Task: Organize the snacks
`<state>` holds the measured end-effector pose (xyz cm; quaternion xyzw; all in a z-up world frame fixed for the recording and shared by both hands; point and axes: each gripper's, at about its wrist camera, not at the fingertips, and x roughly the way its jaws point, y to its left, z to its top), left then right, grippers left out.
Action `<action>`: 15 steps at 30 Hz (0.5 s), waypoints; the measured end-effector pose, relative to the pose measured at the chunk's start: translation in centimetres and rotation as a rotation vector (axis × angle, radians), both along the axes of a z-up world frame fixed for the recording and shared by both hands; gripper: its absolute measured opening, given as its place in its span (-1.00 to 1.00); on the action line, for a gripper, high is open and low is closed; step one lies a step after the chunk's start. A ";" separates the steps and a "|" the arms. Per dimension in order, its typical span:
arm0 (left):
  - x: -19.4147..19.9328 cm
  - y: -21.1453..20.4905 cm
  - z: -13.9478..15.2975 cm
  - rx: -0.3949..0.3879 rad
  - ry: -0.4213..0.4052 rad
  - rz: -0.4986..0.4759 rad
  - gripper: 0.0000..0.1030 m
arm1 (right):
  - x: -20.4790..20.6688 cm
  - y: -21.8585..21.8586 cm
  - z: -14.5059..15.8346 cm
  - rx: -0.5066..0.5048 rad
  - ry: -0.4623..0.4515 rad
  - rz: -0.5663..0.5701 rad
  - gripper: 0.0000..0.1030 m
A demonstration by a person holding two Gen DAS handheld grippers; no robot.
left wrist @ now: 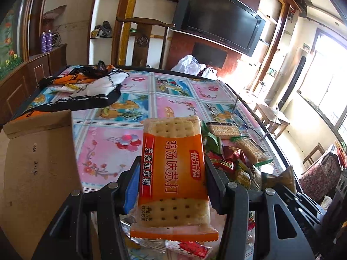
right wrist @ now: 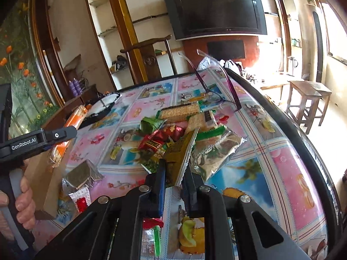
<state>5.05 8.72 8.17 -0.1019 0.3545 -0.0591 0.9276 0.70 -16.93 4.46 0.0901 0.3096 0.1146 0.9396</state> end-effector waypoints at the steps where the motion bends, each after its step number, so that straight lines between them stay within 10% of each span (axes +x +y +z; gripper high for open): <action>1: 0.0 0.3 0.1 -0.003 -0.001 0.005 0.02 | -0.2 0.0 0.2 0.009 -0.015 0.004 -0.74; 15: 0.1 8.5 0.5 -0.021 0.019 0.175 0.02 | 1.4 5.8 0.2 0.204 0.077 0.186 -0.72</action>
